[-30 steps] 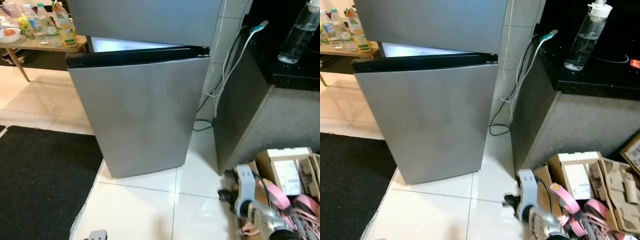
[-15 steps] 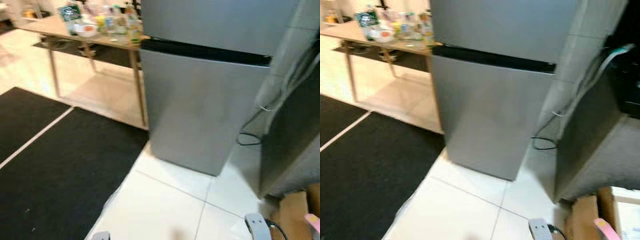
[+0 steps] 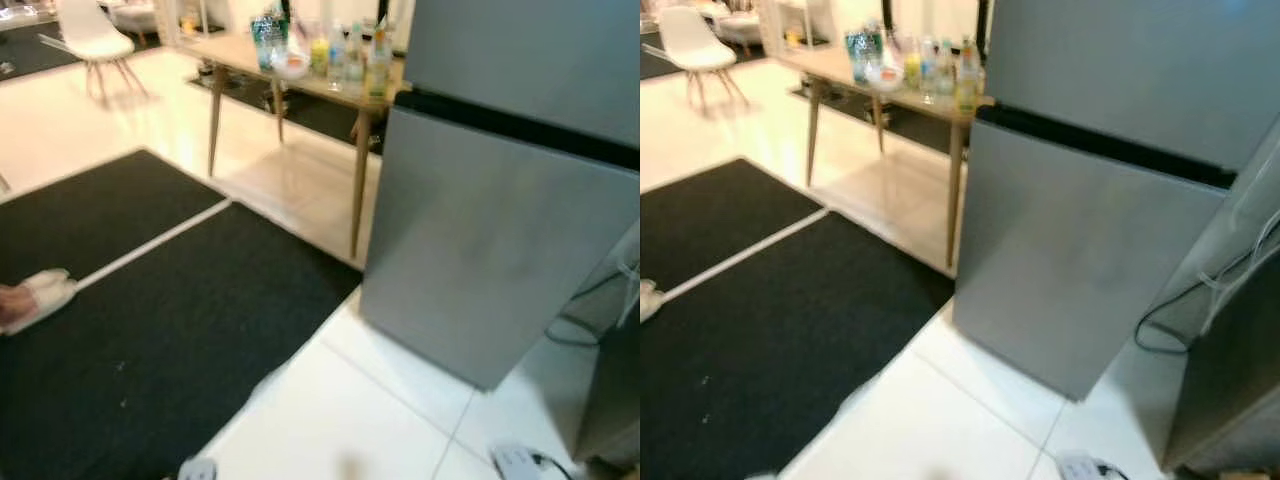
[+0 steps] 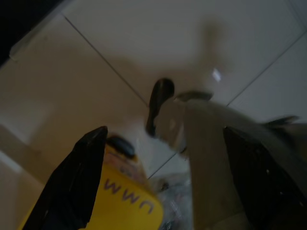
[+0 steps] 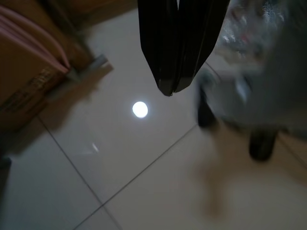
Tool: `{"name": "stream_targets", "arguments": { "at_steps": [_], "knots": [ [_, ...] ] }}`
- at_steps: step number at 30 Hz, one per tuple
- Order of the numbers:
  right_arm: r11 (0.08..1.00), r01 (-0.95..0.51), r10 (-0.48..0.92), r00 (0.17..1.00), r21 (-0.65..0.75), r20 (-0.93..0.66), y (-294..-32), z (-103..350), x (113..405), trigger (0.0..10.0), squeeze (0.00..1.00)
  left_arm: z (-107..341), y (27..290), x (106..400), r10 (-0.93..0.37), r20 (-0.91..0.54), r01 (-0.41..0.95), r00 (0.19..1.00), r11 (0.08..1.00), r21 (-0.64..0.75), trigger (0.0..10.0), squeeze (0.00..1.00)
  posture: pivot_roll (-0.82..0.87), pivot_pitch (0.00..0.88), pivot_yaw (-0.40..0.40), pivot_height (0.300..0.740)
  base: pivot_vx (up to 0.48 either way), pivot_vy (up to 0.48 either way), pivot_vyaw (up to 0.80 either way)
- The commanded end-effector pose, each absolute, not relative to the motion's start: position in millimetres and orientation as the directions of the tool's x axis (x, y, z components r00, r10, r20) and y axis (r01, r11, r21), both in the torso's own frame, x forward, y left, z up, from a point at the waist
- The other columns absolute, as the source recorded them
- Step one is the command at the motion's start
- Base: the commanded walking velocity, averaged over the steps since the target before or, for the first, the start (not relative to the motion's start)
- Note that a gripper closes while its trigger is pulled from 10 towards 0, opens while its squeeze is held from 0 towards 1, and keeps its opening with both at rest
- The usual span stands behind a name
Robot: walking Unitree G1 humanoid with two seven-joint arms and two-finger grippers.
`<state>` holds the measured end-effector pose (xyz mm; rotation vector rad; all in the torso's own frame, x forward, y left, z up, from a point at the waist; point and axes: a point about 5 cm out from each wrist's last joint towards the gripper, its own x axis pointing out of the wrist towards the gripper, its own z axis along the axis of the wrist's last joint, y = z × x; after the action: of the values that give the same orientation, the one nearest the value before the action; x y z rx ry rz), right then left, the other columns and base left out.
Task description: Restocking fridge
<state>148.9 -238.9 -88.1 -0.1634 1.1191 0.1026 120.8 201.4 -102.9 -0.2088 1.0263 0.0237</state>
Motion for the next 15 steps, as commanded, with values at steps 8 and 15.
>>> {"name": "stream_targets", "arguments": {
  "at_steps": [8, 15],
  "knots": [
    [0.983, -0.162, -0.017, 0.402, -0.089, -0.916, -237.9, -92.6, 138.6, 10.0, 0.0, -106.0, 203.8, 110.0, -0.07, -0.871, -0.116, 0.487, 0.983, -0.144, 10.0, 0.0, -0.06, 0.02, -0.033, 0.74, 0.031, 0.0, 0.0],
    [0.98, -0.165, -0.035, 0.395, -0.109, -0.918, -240.0, -92.9, 136.9, 10.0, 0.0, -106.1, 204.0, 109.3, -0.073, -0.873, -0.112, 0.483, 0.983, -0.144, 10.0, 0.0, -0.06, 0.02, -0.033, 0.74, 0.293, 0.0, 0.0]
  ]
}}
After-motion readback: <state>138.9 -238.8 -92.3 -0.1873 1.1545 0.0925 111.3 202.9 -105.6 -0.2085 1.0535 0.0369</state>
